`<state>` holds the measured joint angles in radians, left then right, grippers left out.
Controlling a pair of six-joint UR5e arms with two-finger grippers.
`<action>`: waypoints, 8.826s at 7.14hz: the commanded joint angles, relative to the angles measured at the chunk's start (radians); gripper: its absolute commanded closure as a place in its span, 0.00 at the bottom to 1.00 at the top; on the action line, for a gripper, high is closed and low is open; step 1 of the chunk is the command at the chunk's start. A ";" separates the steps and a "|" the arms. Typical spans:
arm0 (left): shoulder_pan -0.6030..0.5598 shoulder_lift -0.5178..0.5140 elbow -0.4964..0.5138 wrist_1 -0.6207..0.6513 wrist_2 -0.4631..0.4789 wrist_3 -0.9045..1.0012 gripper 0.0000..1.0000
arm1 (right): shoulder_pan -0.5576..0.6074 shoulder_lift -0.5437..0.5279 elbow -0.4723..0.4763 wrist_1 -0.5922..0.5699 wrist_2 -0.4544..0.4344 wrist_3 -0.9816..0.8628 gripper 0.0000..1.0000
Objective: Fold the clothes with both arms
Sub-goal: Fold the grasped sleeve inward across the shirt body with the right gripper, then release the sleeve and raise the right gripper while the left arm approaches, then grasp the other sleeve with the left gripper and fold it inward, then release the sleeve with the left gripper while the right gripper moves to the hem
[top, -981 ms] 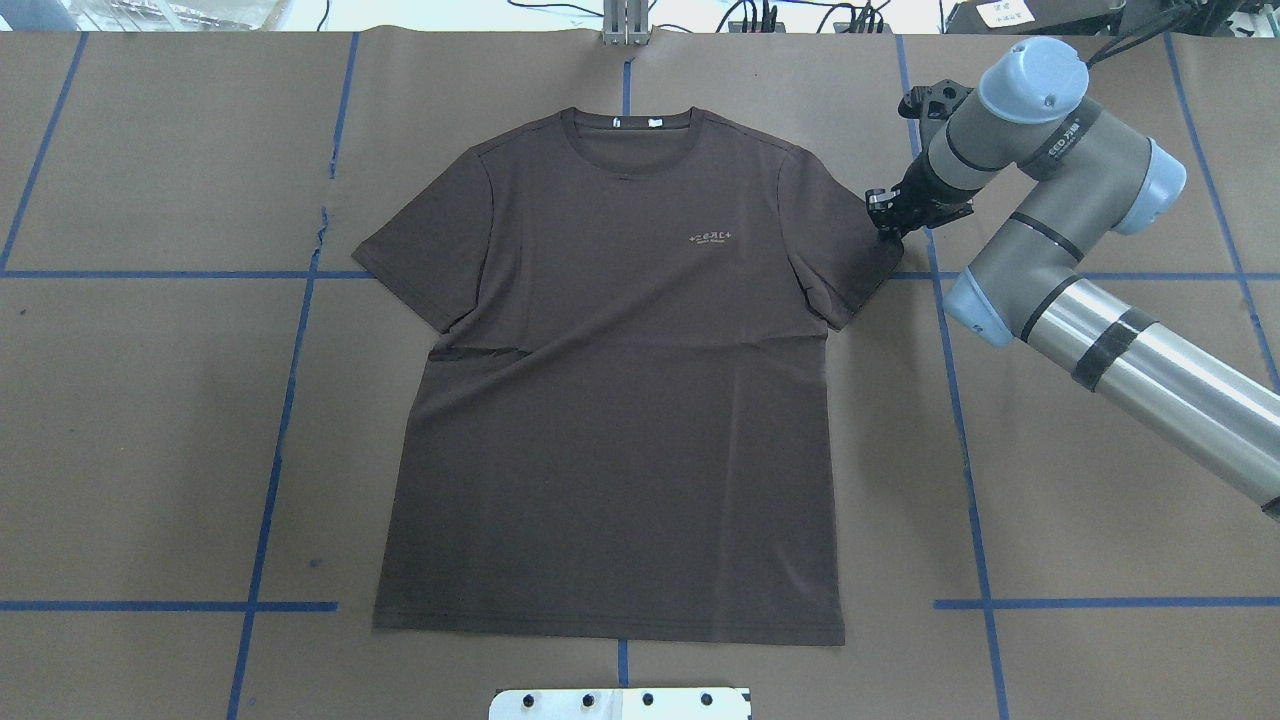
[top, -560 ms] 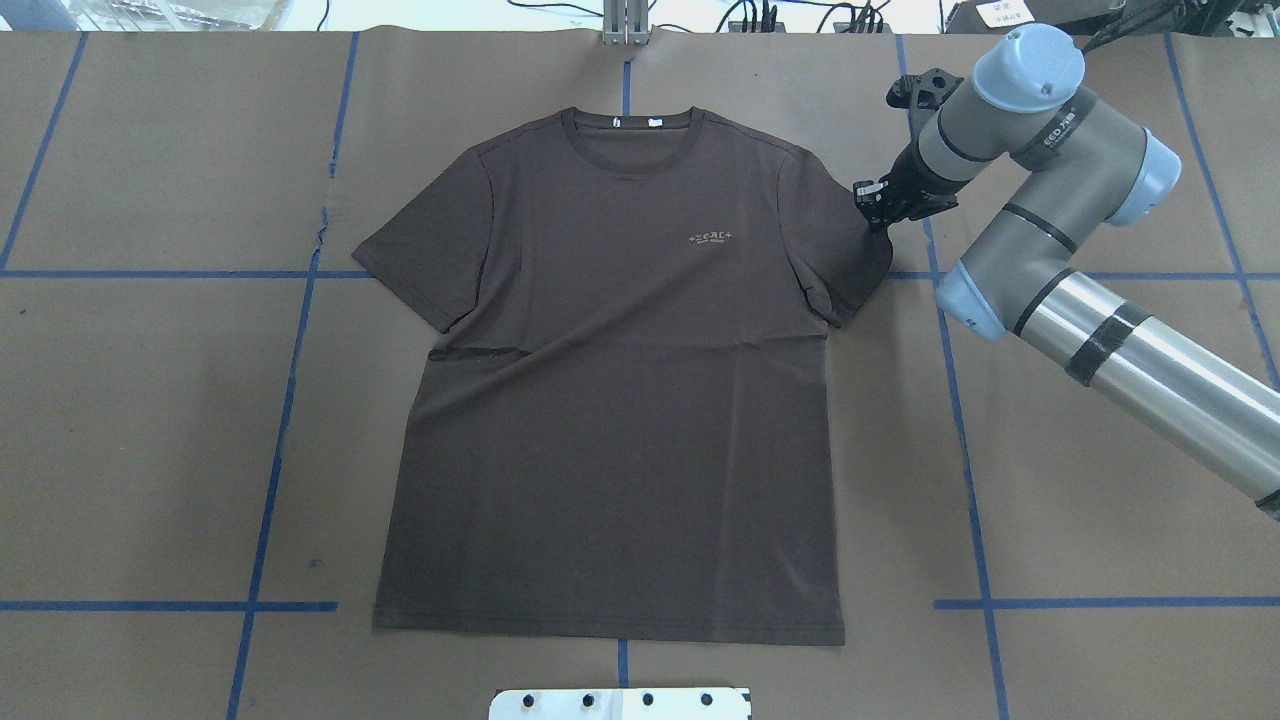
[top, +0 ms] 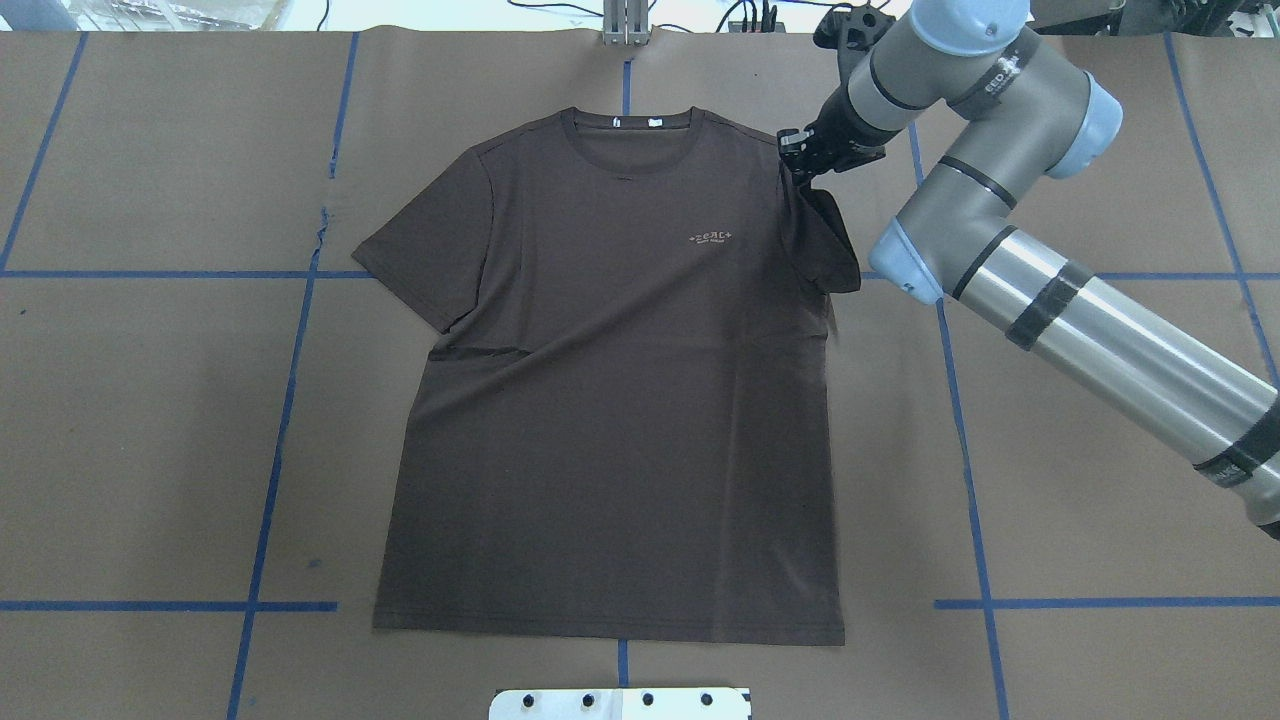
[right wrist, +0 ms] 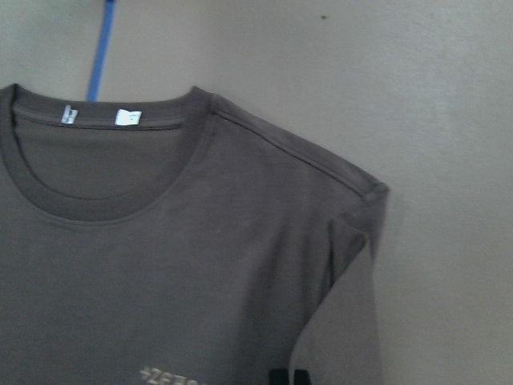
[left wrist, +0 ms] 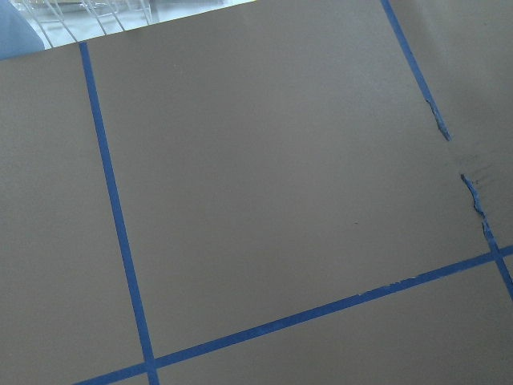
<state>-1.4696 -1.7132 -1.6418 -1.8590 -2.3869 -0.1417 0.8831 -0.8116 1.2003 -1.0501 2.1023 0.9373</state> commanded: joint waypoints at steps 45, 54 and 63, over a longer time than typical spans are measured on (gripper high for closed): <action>0.823 -0.631 0.327 -0.158 0.660 -1.302 1.00 | 0.088 -0.141 0.272 -0.421 0.104 -0.152 0.00; 0.850 -0.633 0.229 -0.039 0.608 -1.143 0.00 | 0.024 -0.235 0.370 -0.368 0.124 0.022 0.00; 0.842 -0.358 -0.210 0.170 0.604 -0.955 0.00 | -0.788 -0.676 0.871 -0.251 -0.561 0.805 0.02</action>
<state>-0.6273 -2.0725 -1.8448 -1.6890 -1.7818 -1.0977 0.1208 -1.4859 2.0743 -1.2927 1.5550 1.7282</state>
